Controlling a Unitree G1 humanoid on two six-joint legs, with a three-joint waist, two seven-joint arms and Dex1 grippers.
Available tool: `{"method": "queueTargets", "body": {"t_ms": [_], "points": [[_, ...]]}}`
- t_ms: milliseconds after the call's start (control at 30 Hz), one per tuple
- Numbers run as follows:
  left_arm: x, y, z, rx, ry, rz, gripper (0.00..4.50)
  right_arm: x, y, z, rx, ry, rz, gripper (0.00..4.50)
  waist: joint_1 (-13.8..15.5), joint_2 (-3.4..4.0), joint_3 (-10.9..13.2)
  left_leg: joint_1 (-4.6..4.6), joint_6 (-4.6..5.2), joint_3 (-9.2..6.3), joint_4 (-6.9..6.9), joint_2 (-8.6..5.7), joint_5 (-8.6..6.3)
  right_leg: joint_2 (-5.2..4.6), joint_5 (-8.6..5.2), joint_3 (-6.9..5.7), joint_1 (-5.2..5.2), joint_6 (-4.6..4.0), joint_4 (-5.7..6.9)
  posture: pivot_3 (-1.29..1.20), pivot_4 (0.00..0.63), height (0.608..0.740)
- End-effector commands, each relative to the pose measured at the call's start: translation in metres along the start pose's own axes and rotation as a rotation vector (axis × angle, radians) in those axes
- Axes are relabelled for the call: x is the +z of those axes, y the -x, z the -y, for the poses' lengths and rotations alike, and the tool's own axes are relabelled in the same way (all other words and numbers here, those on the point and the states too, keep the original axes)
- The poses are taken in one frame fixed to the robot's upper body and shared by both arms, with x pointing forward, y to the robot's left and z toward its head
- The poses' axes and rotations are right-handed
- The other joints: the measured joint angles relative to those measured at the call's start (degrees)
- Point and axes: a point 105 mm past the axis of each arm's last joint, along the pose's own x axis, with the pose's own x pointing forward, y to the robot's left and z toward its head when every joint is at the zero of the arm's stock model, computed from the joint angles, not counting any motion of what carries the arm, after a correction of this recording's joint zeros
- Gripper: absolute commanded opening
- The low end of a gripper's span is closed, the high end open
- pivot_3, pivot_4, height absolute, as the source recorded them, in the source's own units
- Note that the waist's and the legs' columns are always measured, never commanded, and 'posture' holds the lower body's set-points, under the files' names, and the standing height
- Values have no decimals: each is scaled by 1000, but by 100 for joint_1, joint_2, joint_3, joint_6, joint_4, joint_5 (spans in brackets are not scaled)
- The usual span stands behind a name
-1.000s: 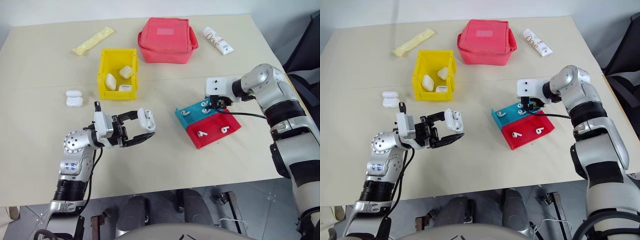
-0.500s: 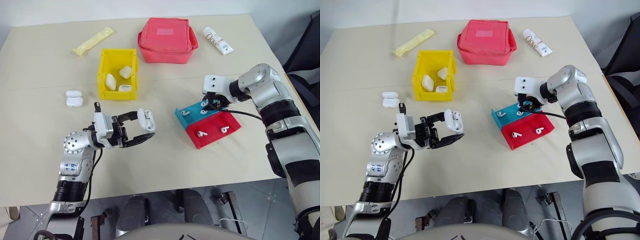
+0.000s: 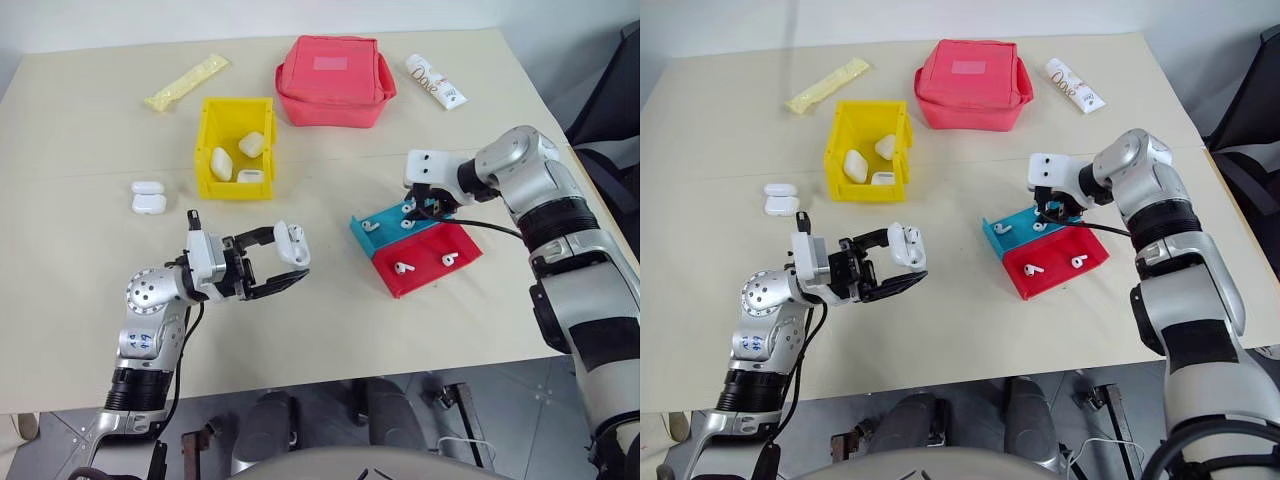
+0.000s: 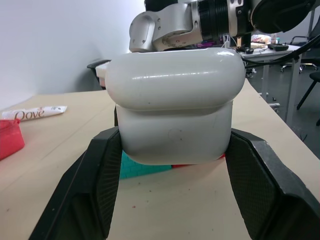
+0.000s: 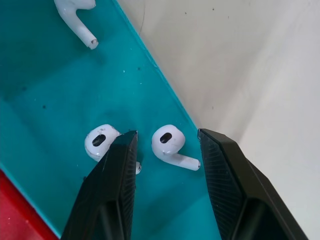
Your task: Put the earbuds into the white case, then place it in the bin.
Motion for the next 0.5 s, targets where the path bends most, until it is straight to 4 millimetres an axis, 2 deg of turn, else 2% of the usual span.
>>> {"method": "queueTargets", "body": {"t_ms": [33, 200, 367, 500], "points": [[10, -1, 1, 1, -40, 19, 2739, 0, -1, 0, 8, 1, -12, 1987, -1, 1, 0, 0, 0, 0, 0, 0, 0, 0, 0, 0, 0, 0, 0, 0, 150, 740], [10, 0, 1, 6, -41, 18, 2739, -2, -2, -1, 20, 5, -30, 1987, -1, 1, -1, 0, 0, 0, 0, 0, 0, 0, 0, 0, 0, 0, 0, 0, 150, 740], [10, 1, 1, 11, -42, 16, 2739, -6, -2, -2, 24, -2, -45, 471, 0, 1, -2, 0, 0, 0, 0, 0, 0, -1, 0, 0, 1, -1, 1, 0, 150, 740], [10, 0, 1, 11, -43, 16, 2739, 1, 2, 4, -2, 5, -14, 450, 0, 1, -2, 1, 0, -1, 0, 0, 0, -1, 0, 0, 0, -1, 2, 0, 150, 740]]}}
